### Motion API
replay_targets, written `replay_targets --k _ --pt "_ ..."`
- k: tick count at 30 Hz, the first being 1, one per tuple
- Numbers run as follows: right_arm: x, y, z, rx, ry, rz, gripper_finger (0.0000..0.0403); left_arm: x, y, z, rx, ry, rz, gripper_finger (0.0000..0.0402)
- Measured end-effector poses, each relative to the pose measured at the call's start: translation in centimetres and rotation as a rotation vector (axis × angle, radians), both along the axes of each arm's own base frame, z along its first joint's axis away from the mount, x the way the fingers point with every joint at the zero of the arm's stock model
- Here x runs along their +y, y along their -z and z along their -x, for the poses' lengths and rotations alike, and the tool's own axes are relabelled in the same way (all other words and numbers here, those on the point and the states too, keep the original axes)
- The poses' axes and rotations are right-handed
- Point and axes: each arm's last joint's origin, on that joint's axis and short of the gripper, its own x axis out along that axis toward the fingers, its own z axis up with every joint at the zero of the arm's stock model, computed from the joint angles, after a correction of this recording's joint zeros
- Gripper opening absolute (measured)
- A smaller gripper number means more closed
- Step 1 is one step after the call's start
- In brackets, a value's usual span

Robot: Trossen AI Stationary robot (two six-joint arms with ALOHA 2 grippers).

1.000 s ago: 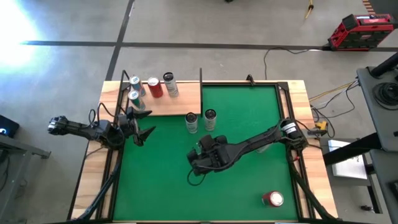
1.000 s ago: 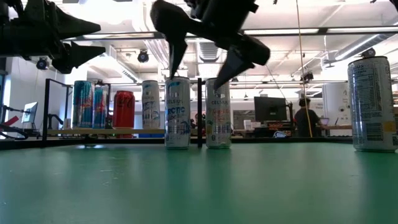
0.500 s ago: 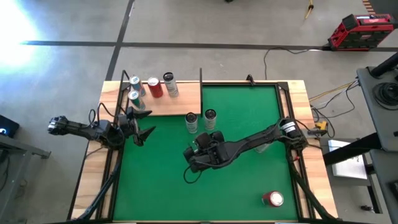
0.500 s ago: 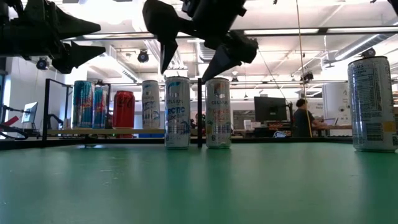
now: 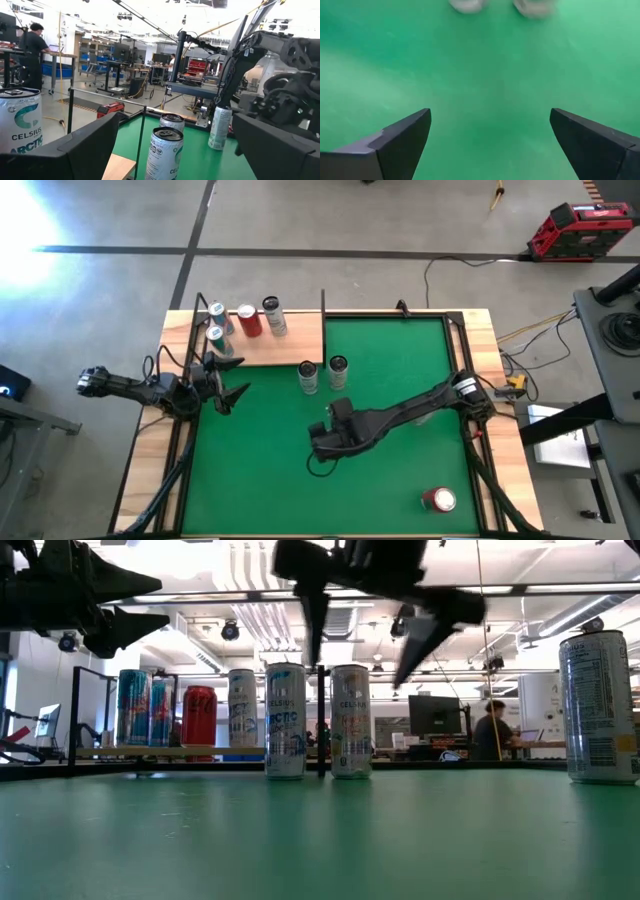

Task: Place canned beverage on shelf
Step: Move the red soda can to the center of the table

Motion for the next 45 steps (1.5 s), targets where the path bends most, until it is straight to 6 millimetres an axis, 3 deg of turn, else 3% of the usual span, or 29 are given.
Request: replay_targets --k 11,20,27,34,45 --pt "0.7 -4.7 2.4 0.219 0.337 -0.405 0.04 0.0 0.0 0.0 0.0 0.001 0.0 0.0375" --pt "3.0 -6.6 3.9 0.209 0.358 -0.456 0.04 0.0 0.0 0.0 0.0 0.001 0.0 0.0375" --pt "5.4 -8.1 7.3 0.164 0.529 -0.489 0.04 0.0 0.0 0.0 0.001 0.0 0.0 0.0375" --pt "8.5 -7.8 11.6 0.204 0.734 -0.499 0.04 0.0 0.0 0.0 0.001 0.0 0.0 0.0375" --pt "13.8 -7.2 16.3 0.247 0.925 -0.511 0.04 0.0 0.0 0.0 0.0 0.0 0.0 0.0375"
